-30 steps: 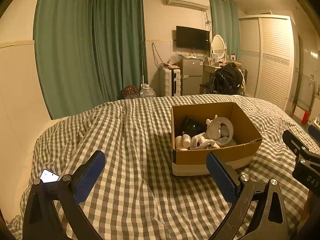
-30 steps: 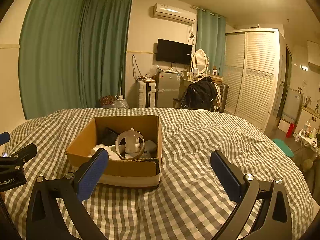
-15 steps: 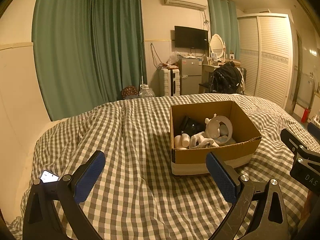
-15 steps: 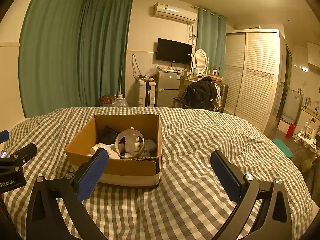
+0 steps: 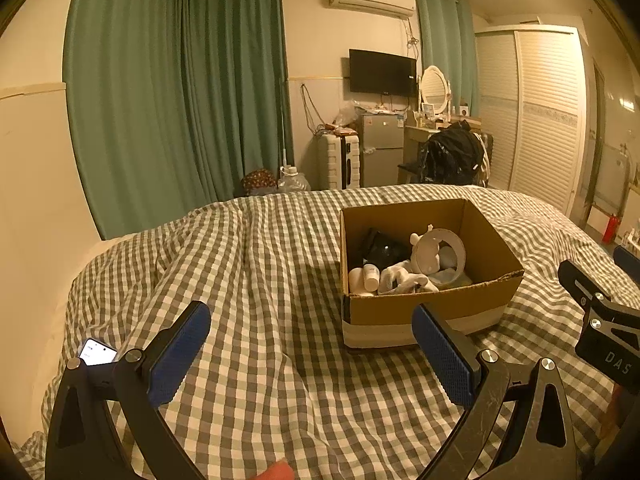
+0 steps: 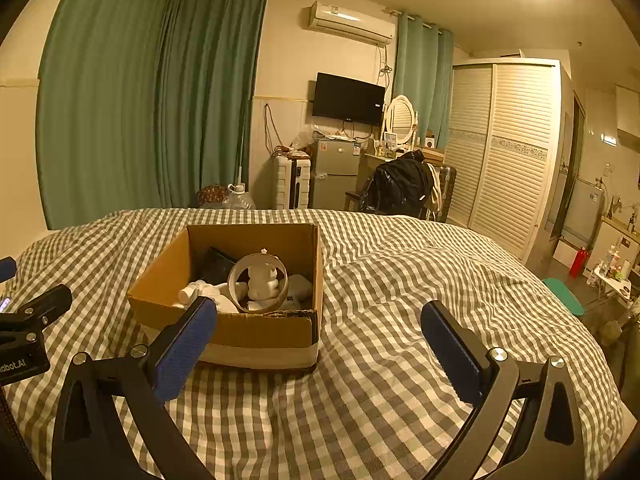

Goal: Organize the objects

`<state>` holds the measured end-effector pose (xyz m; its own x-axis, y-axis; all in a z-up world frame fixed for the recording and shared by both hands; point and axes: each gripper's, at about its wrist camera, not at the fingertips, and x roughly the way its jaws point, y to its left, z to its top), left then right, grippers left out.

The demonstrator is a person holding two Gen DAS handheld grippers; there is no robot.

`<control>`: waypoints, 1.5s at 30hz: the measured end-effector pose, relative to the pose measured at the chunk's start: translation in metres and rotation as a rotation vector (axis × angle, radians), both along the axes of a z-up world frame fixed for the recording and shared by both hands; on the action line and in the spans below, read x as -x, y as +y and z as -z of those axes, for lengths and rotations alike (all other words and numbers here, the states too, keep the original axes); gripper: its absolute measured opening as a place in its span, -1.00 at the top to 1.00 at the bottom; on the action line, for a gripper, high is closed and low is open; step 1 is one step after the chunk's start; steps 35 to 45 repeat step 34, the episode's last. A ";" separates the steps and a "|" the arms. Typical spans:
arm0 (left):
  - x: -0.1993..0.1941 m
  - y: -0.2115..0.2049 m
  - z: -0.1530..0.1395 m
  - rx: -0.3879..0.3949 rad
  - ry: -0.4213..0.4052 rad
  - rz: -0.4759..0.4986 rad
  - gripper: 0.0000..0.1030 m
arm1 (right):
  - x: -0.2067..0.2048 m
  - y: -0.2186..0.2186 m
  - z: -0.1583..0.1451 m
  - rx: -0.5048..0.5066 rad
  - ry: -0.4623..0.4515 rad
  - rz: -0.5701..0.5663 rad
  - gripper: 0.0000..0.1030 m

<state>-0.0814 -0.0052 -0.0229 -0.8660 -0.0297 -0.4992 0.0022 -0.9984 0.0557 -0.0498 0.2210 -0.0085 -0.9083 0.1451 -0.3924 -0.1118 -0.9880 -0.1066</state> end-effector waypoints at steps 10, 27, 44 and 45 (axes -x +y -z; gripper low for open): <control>-0.001 0.001 0.000 0.004 0.002 0.002 -1.00 | 0.000 0.001 0.001 -0.001 -0.003 -0.001 -0.99; 0.000 0.003 0.000 0.004 0.000 0.007 -1.00 | 0.001 0.001 0.004 -0.004 -0.012 -0.005 -0.99; -0.002 -0.001 0.000 0.006 0.014 -0.004 -1.00 | 0.002 0.002 0.005 -0.007 -0.018 -0.007 -0.99; -0.002 -0.001 0.000 0.006 0.014 -0.004 -1.00 | 0.002 0.002 0.005 -0.007 -0.018 -0.007 -0.99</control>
